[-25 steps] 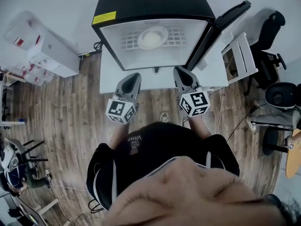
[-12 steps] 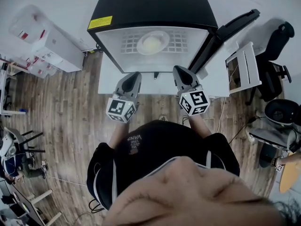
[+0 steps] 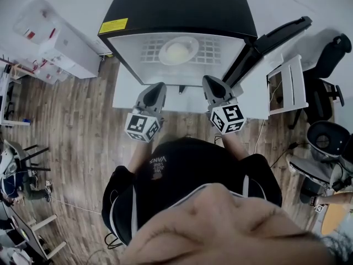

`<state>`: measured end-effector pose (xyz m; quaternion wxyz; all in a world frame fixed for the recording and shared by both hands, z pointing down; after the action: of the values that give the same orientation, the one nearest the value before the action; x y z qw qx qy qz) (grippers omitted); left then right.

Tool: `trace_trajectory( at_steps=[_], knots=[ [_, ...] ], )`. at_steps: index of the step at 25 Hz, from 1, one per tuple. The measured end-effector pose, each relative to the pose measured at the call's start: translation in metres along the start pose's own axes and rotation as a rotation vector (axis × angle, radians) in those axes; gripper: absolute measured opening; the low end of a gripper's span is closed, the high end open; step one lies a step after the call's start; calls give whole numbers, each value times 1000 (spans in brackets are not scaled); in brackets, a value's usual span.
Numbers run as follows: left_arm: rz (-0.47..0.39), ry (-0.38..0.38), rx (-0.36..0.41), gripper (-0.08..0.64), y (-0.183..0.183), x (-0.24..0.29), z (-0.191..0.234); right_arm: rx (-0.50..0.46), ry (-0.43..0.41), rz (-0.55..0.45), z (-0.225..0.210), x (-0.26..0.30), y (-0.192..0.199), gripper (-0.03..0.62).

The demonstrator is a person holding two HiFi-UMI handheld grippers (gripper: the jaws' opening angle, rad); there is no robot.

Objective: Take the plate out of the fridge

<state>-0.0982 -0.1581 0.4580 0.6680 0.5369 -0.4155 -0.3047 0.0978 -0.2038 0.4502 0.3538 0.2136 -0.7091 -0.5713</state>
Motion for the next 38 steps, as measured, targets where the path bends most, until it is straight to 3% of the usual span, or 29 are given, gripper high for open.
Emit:
trace_trajectory(
  at_steps=[18, 32, 38],
  knots=[
    [34, 85, -15, 20, -14, 34, 41, 28, 66, 6, -4, 35, -11, 12],
    [31, 137, -26, 20, -21, 44, 49, 43, 90, 6, 0, 46, -15, 12],
    [56, 147, -85, 20, -17, 47, 54, 44, 89, 13, 3, 49, -14, 12]
  ],
)
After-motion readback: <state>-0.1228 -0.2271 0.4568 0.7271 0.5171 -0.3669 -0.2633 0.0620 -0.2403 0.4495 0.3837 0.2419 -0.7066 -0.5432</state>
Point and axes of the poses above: the fingertips, and each gripper's own axes: x forward along the fingers, z to its left, y out of its underside, the point moved 5 cm from there along -x, backward along the fingers, and after that the axes turned 12 degrees about z, right-handed, at the moved point
